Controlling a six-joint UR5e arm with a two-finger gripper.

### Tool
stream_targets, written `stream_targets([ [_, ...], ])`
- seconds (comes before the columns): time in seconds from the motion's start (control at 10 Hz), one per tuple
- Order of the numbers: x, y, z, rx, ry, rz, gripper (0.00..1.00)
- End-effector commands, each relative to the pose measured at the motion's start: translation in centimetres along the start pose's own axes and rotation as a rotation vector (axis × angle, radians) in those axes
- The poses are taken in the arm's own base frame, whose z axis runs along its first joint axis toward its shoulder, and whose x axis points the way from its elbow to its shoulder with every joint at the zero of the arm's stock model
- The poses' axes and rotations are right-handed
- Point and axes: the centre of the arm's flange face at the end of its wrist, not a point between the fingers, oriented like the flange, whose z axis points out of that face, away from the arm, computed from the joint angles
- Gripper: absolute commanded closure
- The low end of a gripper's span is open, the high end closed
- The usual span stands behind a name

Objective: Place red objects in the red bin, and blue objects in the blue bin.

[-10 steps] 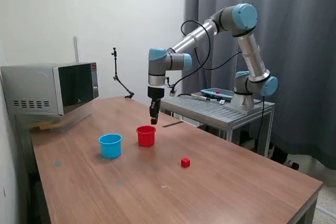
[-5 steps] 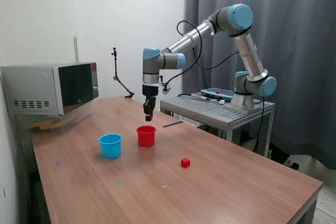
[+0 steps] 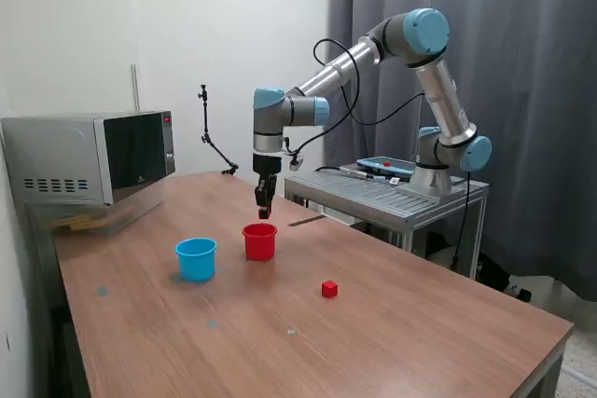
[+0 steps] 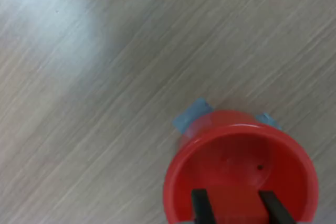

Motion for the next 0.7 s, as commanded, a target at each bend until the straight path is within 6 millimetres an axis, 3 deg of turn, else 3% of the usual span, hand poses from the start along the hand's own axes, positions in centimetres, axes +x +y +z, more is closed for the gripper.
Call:
stream_targets([
  [0.0, 0.36, -0.09, -0.18, -0.004, 0.004, -0.008, 1.00],
  [0.5, 0.83, -0.47, 0.62, 0.008, 0.000, -0.024, 1.00],
  [0.6, 0.80, -0.51, 0.68, 0.009, -0.001, -0.029, 0.00],
])
